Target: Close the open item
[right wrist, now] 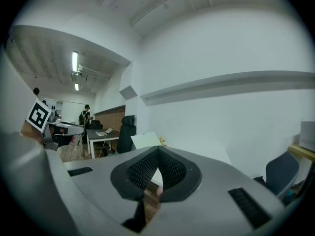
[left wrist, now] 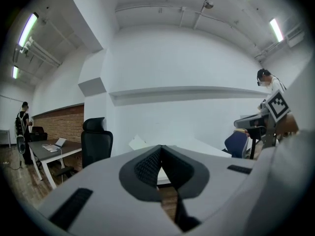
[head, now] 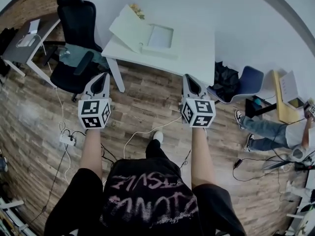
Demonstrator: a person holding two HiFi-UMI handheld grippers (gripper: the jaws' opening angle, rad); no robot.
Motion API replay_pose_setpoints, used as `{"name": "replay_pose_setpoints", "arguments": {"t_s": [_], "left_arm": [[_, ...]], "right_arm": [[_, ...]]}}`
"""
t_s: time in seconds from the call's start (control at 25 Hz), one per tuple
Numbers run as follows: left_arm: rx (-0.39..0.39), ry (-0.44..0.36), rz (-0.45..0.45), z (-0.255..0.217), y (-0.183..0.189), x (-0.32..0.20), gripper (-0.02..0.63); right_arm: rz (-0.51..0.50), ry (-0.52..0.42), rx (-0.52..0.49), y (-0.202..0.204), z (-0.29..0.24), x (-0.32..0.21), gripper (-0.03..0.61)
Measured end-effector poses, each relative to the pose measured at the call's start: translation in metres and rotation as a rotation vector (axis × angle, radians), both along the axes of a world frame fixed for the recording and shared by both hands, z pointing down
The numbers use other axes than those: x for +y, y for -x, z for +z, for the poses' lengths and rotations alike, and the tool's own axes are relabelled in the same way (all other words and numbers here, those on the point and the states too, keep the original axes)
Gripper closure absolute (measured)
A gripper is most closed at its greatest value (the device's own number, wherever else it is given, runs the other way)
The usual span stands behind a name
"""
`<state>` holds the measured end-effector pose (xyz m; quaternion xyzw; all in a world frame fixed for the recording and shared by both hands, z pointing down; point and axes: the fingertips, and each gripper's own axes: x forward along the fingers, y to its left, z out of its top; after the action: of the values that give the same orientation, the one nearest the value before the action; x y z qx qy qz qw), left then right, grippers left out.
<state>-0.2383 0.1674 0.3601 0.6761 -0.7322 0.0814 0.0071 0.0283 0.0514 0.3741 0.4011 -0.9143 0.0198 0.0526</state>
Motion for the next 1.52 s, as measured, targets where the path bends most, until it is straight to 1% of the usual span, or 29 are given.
{"name": "replay_pose_setpoints", "arguments": {"t_s": [0.2, 0.4, 0.6, 0.76, 0.96, 1.16, 1.36, 1.52], "left_arm": [[0.026, 0.009, -0.003, 0.006, 0.007, -0.043, 0.612], [-0.007, 0.031, -0.011, 0.007, 0.007, -0.089, 0.612], [0.013, 0.03, -0.051, 0.005, 0.01, -0.133, 0.612], [0.018, 0.02, -0.081, -0.001, 0.012, -0.161, 0.612], [0.006, 0.031, -0.109, 0.002, 0.013, -0.182, 0.612], [0.011, 0.036, -0.133, 0.006, 0.023, -0.191, 0.612], [-0.001, 0.041, -0.14, 0.009, 0.028, -0.207, 0.612], [-0.002, 0.049, -0.142, 0.015, 0.039, -0.219, 0.612]], "right_arm": [[-0.007, 0.014, 0.01, 0.006, 0.011, -0.046, 0.566], [-0.018, 0.042, -0.002, 0.009, 0.021, -0.096, 0.566], [-0.037, 0.054, -0.009, 0.008, 0.022, -0.145, 0.566], [-0.058, 0.037, 0.017, 0.01, 0.02, -0.178, 0.567], [-0.083, 0.035, 0.015, 0.016, 0.021, -0.206, 0.566], [-0.1, 0.035, 0.016, 0.027, 0.022, -0.221, 0.566], [-0.104, 0.04, 0.008, 0.031, 0.024, -0.238, 0.566], [-0.101, 0.045, 0.014, 0.042, 0.026, -0.25, 0.567]]}}
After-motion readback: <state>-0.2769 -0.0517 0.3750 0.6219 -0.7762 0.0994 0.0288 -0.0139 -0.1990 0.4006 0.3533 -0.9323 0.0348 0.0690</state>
